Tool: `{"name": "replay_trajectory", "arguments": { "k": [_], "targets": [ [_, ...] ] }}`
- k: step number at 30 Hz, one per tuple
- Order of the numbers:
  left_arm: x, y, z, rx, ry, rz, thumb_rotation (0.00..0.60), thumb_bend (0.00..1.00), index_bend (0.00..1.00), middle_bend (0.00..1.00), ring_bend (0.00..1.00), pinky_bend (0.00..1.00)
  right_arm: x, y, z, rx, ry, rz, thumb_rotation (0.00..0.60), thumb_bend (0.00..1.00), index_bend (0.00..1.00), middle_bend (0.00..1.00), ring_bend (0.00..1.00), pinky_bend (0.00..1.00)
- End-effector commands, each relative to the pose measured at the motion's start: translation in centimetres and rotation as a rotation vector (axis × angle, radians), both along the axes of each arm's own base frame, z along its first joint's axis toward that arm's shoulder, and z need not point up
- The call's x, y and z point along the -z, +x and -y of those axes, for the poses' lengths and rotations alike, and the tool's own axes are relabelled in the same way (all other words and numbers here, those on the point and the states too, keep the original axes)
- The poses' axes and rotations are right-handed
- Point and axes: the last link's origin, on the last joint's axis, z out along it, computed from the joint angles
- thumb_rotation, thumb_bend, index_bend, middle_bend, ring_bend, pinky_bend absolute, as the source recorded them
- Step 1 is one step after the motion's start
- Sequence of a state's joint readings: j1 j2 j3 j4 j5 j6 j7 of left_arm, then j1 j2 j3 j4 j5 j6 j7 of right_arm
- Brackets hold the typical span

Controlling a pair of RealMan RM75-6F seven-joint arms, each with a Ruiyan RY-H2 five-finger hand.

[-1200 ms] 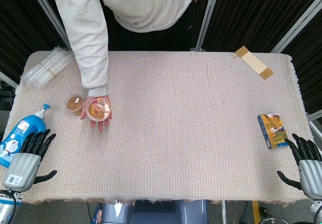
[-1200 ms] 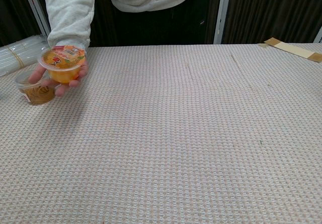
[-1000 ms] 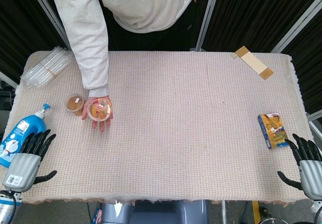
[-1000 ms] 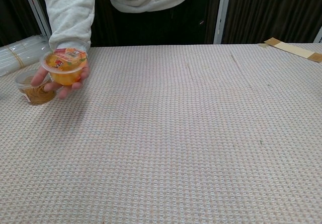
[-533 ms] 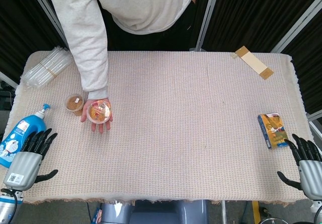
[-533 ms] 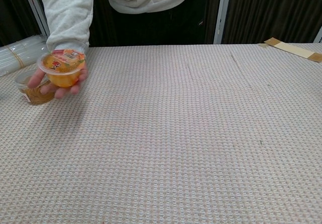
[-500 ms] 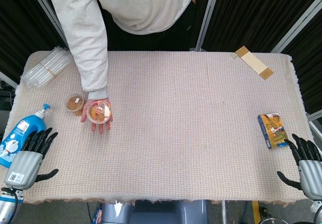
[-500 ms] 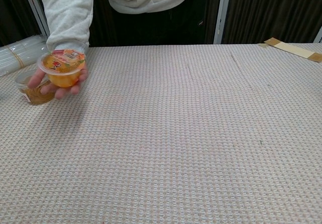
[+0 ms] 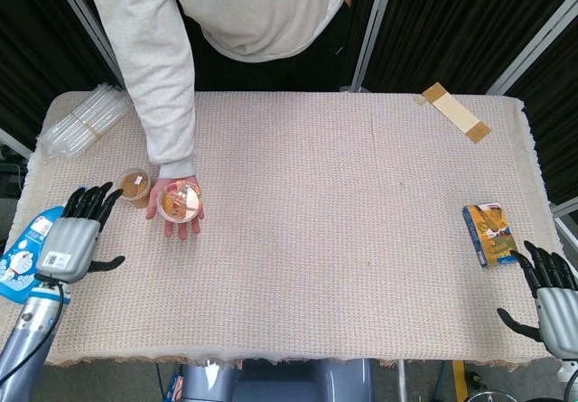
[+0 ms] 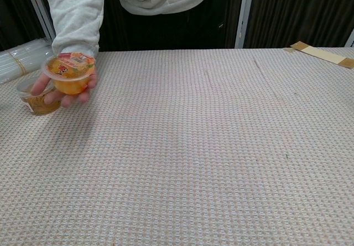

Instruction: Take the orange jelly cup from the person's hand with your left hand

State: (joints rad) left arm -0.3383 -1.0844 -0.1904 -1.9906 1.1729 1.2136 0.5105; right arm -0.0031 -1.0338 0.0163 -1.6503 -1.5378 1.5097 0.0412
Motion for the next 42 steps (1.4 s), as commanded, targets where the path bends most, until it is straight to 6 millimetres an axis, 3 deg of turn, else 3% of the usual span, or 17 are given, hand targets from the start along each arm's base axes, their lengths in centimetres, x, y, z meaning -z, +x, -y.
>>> {"name": "replay_trajectory", "arguments": {
  "k": [1, 7, 16, 23, 36, 39, 42],
  "targets": [
    [1.1, 4.2, -4.1, -0.008, -0.055, -0.019, 0.600, 0.00, 0.08, 0.00, 0.00, 0.01, 0.0, 0.0, 0.1, 0.000, 0.002, 0.002, 0.600, 0.11, 0.12, 0.00, 0.00, 0.00],
    [2.4, 6.4, -6.9, -0.092, -0.067, -0.032, 0.600, 0.01, 0.15, 0.00, 0.00, 0.10, 0.0, 0.0, 0.0, -0.003, 0.007, 0.004, 0.600, 0.11, 0.12, 0.00, 0.00, 0.00],
    [4.2, 9.0, -8.6, -0.097, -0.059, -0.102, 0.600, 0.04, 0.20, 0.03, 0.05, 0.13, 0.0, 0.0, 0.0, -0.004, 0.008, 0.005, 0.600, 0.11, 0.12, 0.00, 0.00, 0.00],
    [5.6, 10.1, -8.9, -0.122, -0.083, -0.120, 0.600, 0.04, 0.23, 0.06, 0.08, 0.16, -0.1, -0.1, 0.0, -0.002, 0.005, 0.007, 0.600, 0.11, 0.12, 0.00, 0.00, 0.00],
    [7.1, 10.2, -8.8, -0.160, -0.104, -0.160, 0.600, 0.06, 0.28, 0.08, 0.10, 0.18, 0.0, -0.1, 0.0, 0.002, 0.005, 0.010, 0.600, 0.11, 0.12, 0.00, 0.00, 0.00],
    [7.4, 10.2, -8.7, -0.159, -0.108, -0.162, 0.600, 0.12, 0.33, 0.13, 0.13, 0.21, 0.0, 0.0, 0.0, 0.003, 0.005, 0.010, 0.600, 0.11, 0.12, 0.00, 0.00, 0.00],
    [7.8, 10.3, -8.6, -0.151, -0.105, -0.147, 0.600, 0.23, 0.46, 0.24, 0.22, 0.28, 0.0, 0.0, 0.0, 0.004, 0.004, 0.009, 0.600, 0.11, 0.12, 0.00, 0.00, 0.00]
  ]
}}
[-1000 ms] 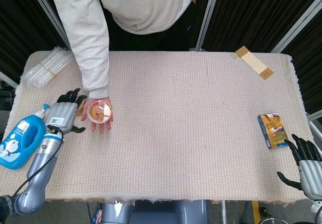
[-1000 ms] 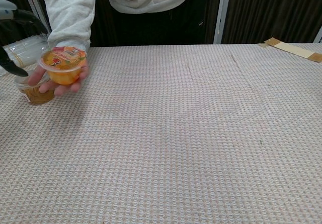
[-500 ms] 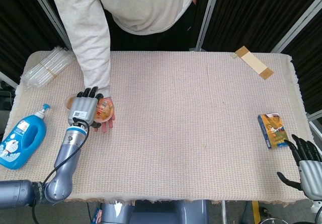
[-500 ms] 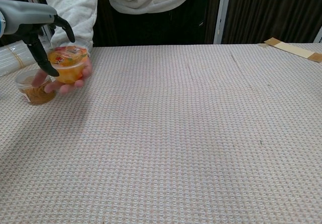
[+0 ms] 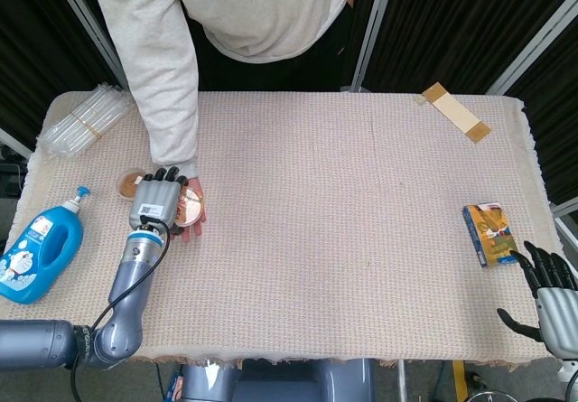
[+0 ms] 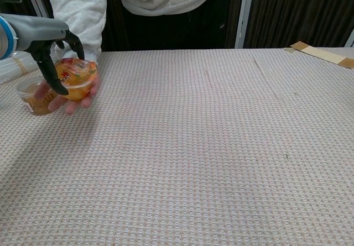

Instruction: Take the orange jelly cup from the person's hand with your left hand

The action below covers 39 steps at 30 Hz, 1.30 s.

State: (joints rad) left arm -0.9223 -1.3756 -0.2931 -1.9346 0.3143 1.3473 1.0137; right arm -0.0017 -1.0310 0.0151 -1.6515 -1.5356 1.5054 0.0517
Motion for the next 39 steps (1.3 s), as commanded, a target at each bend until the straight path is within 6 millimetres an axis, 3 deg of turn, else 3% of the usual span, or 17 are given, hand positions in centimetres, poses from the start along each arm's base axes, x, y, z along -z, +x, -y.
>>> {"name": "replay_trajectory", "arguments": {
  "k": [1, 5, 12, 22, 30, 33, 39],
  "targets": [
    [0.2, 0.1, 0.1, 0.009, 0.006, 0.008, 0.600, 0.26, 0.50, 0.29, 0.26, 0.30, 0.0, 0.0, 0.0, 0.001, 0.000, 0.001, 0.600, 0.11, 0.12, 0.00, 0.00, 0.00],
    [0.6, 0.1, 0.3, 0.033, 0.016, 0.000, 0.600, 0.32, 0.60, 0.40, 0.35, 0.38, 0.0, 0.0, 0.0, 0.002, 0.001, 0.001, 0.600, 0.11, 0.12, 0.00, 0.00, 0.00],
    [1.2, 0.3, 0.2, 0.077, 0.051, 0.003, 0.600, 0.54, 0.77, 0.56, 0.51, 0.51, 0.0, 0.0, 0.0, 0.003, -0.001, 0.000, 0.600, 0.11, 0.12, 0.00, 0.00, 0.00],
    [-0.1, 1.6, 0.8, 0.153, 0.106, 0.104, 0.600, 0.55, 0.78, 0.58, 0.53, 0.52, 0.0, 0.0, 0.0, 0.003, -0.001, 0.000, 0.600, 0.11, 0.12, 0.00, 0.00, 0.00],
    [-2.4, 1.4, 4.4, 0.205, 0.063, 0.203, 0.600, 0.56, 0.79, 0.59, 0.53, 0.52, 0.0, 0.0, -0.1, 0.003, -0.003, -0.002, 0.600, 0.11, 0.12, 0.00, 0.00, 0.00],
    [-3.2, -0.1, 7.2, 0.215, 0.011, 0.217, 0.600, 0.56, 0.79, 0.59, 0.53, 0.52, 0.0, 0.0, -0.1, 0.003, -0.003, -0.004, 0.600, 0.11, 0.12, 0.00, 0.00, 0.00],
    [-3.7, -3.5, 10.9, 0.211, -0.070, 0.217, 0.600, 0.55, 0.79, 0.59, 0.53, 0.52, 0.0, 0.0, 0.0, 0.006, -0.006, -0.005, 0.600, 0.11, 0.12, 0.00, 0.00, 0.00]
  ]
}}
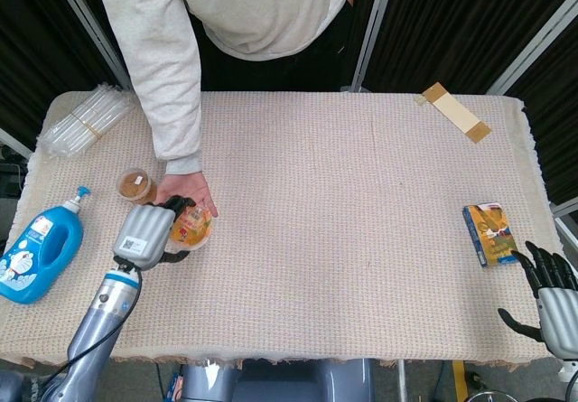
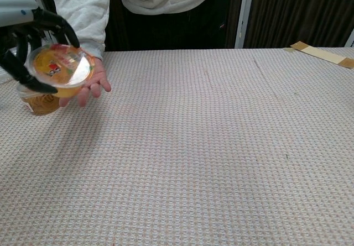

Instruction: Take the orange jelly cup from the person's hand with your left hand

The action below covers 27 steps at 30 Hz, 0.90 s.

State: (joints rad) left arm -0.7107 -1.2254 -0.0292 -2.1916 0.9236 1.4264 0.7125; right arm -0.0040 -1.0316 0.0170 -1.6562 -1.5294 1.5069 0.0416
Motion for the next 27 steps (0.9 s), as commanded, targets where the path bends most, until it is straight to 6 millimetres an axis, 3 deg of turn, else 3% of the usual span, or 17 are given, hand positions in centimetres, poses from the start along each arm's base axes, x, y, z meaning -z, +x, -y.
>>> {"name": "replay_trajectory", "arguments": {
  "k": [1, 7, 13, 17, 19, 22, 25, 27],
  "targets": [
    [-0.5, -2.8, 3.0, -0.024, -0.070, 0.002, 0.600, 0.55, 0.79, 0.59, 0.53, 0.52, 0.0, 0.0, 0.0, 0.000, -0.001, 0.000, 0.600, 0.11, 0.12, 0.00, 0.00, 0.00],
    [0.4, -5.9, 4.8, -0.057, -0.127, -0.024, 0.600, 0.55, 0.79, 0.59, 0.53, 0.52, 0.0, 0.0, 0.0, 0.000, -0.003, -0.002, 0.600, 0.11, 0.12, 0.00, 0.00, 0.00],
    [2.5, -8.3, 4.9, -0.080, -0.165, -0.096, 0.600, 0.55, 0.78, 0.58, 0.52, 0.51, 0.0, 0.0, 0.0, 0.001, -0.004, -0.003, 0.600, 0.11, 0.12, 0.00, 0.00, 0.00],
    [3.9, -9.3, 4.4, -0.103, -0.179, -0.127, 0.600, 0.54, 0.71, 0.47, 0.44, 0.45, 0.0, 0.0, 0.0, 0.002, -0.004, -0.002, 0.600, 0.11, 0.12, 0.00, 0.00, 0.00],
    [4.5, -9.5, 4.3, -0.112, -0.191, -0.135, 0.600, 0.46, 0.54, 0.25, 0.26, 0.28, 0.0, 0.0, 0.0, 0.003, -0.004, -0.001, 0.600, 0.11, 0.12, 0.00, 0.00, 0.00],
    [5.0, -9.9, 4.4, -0.128, -0.225, -0.146, 0.600, 0.34, 0.31, 0.02, 0.03, 0.10, 0.0, 0.0, 0.0, 0.004, -0.004, 0.000, 0.600, 0.11, 0.12, 0.00, 0.00, 0.00],
    [4.8, -9.7, 4.4, -0.137, -0.241, -0.134, 0.600, 0.27, 0.17, 0.00, 0.00, 0.03, 0.0, 0.0, 0.0, 0.003, -0.004, 0.000, 0.600, 0.11, 0.12, 0.00, 0.00, 0.00],
    [4.5, -9.5, 4.4, -0.134, -0.233, -0.116, 0.600, 0.25, 0.13, 0.00, 0.00, 0.01, 0.0, 0.0, 0.0, 0.001, -0.004, -0.001, 0.600, 0.11, 0.12, 0.00, 0.00, 0.00]
  ]
}}
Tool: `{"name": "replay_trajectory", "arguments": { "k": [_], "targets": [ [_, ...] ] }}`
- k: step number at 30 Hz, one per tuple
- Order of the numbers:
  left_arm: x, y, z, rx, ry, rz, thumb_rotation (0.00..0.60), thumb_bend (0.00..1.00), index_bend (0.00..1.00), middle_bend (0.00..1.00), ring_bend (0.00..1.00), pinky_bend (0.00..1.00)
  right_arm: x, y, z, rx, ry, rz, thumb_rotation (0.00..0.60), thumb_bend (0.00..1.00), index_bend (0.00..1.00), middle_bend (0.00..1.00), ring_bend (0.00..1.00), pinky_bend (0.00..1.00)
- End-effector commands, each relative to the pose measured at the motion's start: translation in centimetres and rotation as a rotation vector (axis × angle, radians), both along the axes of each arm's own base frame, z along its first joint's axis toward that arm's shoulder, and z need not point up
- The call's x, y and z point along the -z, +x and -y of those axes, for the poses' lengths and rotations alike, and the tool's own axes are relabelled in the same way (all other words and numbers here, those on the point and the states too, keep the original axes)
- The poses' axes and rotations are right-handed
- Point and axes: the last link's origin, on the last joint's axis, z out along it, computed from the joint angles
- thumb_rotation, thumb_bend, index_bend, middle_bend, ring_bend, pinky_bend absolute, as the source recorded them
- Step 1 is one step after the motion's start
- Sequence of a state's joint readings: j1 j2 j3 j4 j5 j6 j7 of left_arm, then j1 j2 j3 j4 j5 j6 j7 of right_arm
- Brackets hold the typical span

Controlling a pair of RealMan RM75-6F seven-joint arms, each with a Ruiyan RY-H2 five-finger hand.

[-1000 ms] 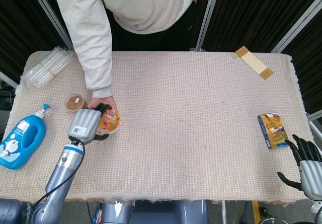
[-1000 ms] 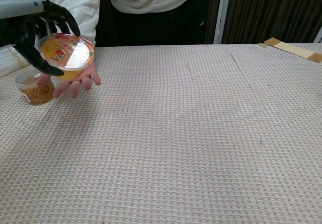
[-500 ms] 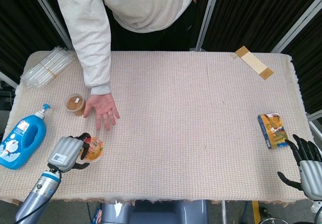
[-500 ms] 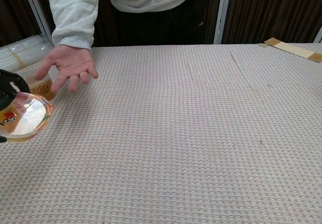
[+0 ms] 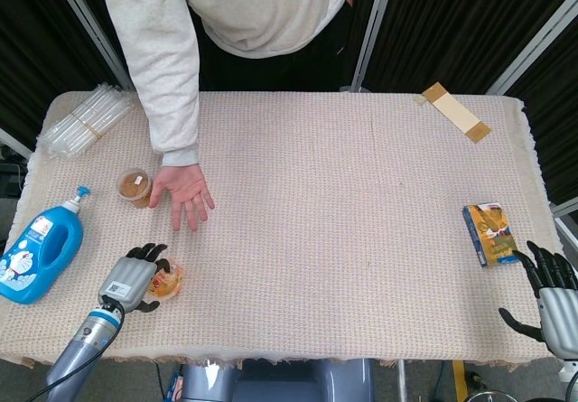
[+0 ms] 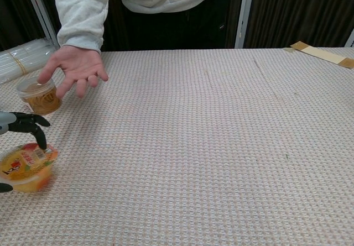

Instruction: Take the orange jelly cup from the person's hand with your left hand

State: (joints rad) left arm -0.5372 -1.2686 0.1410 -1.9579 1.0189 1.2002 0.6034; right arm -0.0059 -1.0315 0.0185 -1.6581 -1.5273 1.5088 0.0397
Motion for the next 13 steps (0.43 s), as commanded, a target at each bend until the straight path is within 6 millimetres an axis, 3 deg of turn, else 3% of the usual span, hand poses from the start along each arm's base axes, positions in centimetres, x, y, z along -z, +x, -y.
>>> {"name": "replay_trajectory", "arguments": {
  "k": [1, 8, 13],
  "targets": [
    [-0.5, 0.3, 0.0, 0.005, 0.014, 0.026, 0.600, 0.25, 0.12, 0.00, 0.00, 0.01, 0.0, 0.0, 0.0, -0.002, 0.000, -0.001, 0.600, 0.11, 0.12, 0.00, 0.00, 0.00],
    [-3.8, 1.4, 1.7, 0.052, 0.125, 0.144, 0.600, 0.25, 0.10, 0.00, 0.00, 0.00, 0.0, 0.0, 0.0, -0.001, -0.003, 0.000, 0.600, 0.11, 0.12, 0.00, 0.00, 0.00],
    [-6.4, 0.0, 3.7, 0.143, 0.260, 0.137, 0.600, 0.24, 0.06, 0.00, 0.00, 0.00, 0.1, 0.1, 0.1, -0.007, 0.001, -0.001, 0.600, 0.11, 0.12, 0.00, 0.00, 0.00]
  ]
}}
